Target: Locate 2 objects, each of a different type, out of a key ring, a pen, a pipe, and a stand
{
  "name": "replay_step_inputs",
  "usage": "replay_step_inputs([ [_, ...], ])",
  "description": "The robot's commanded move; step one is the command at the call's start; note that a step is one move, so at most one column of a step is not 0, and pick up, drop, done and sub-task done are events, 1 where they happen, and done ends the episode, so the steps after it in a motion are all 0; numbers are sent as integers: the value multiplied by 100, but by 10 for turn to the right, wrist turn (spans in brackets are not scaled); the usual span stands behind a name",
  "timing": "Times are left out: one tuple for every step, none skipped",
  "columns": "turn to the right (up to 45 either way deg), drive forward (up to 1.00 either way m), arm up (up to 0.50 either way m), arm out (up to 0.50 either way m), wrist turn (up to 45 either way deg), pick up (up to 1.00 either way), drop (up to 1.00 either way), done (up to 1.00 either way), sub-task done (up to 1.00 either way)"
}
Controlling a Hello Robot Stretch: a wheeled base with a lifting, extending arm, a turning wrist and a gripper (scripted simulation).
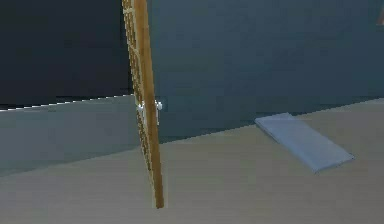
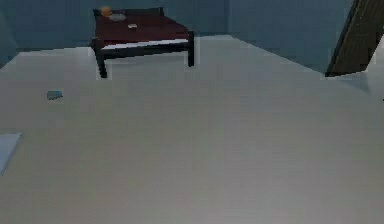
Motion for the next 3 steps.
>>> replay_step_inputs([
  [180, 0, 0, 0, 0, 0, 0, 0, 0],
  [0, 10, 0, 0, 0, 0, 0, 0, 0],
  [-330, 0, 0, 0, 0, 0, 0, 0, 0],
])
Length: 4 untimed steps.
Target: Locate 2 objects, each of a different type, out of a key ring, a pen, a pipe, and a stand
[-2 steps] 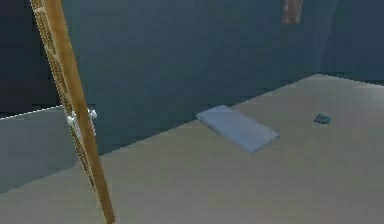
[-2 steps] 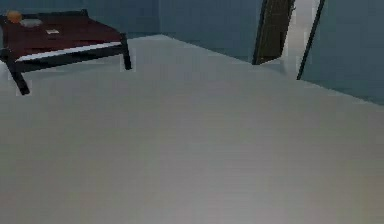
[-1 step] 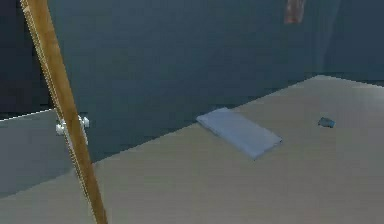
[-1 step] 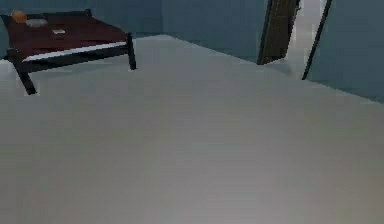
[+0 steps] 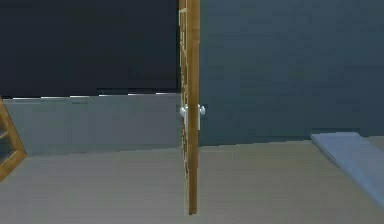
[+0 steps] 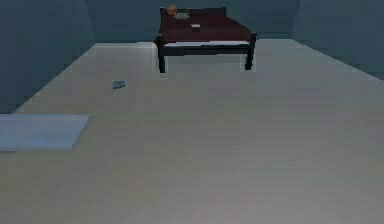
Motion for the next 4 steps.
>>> replay_step_inputs([
  [0, 30, 0, 0, 0, 0, 0, 0, 0],
  [-270, 0, 0, 0, 0, 0, 0, 0, 0],
  [0, 75, 0, 0, 0, 0, 0, 0, 0],
  [-120, 0, 0, 0, 0, 0, 0, 0, 0],
])
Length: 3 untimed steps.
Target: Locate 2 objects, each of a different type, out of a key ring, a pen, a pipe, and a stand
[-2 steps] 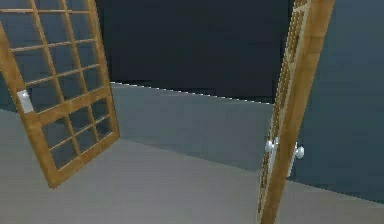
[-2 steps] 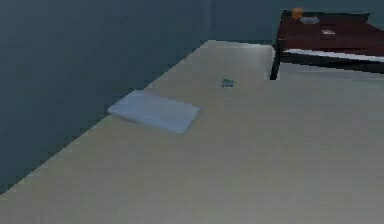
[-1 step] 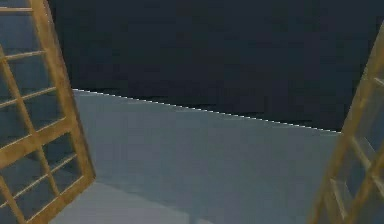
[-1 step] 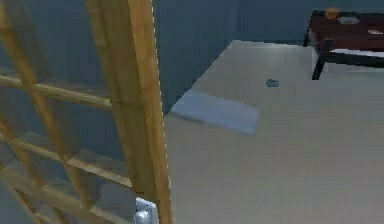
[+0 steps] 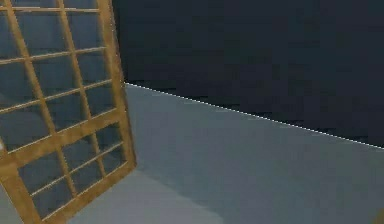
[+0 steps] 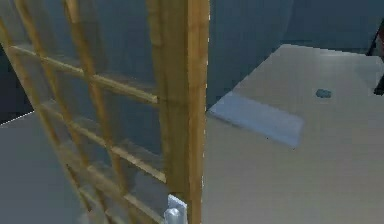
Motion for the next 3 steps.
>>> replay_step_inputs([
  [0, 60, 0, 0, 0, 0, 0, 0, 0],
  [450, 0, 0, 0, 0, 0, 0, 0, 0],
  [90, 0, 0, 0, 0, 0, 0, 0, 0],
])
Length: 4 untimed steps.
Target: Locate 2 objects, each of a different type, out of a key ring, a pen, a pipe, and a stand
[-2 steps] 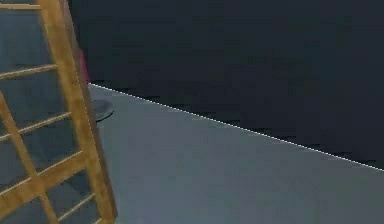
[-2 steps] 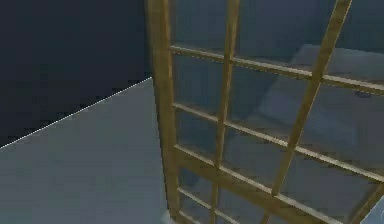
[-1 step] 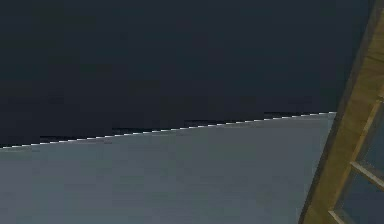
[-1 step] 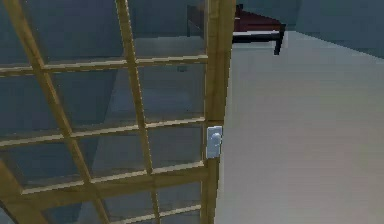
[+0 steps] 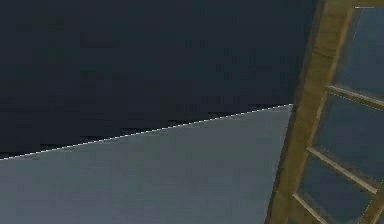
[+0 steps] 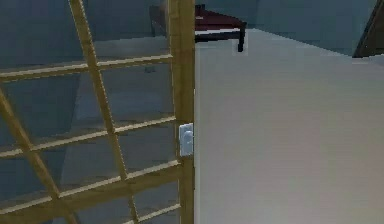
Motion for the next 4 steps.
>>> replay_step_inputs([
  [0, 100, 0, 0, 0, 0, 0, 0, 0],
  [0, 25, 0, 0, 0, 0, 0, 0, 0],
  [450, 0, 0, 0, 0, 0, 0, 0, 0],
  [180, 0, 0, 0, 0, 0, 0, 0, 0],
])
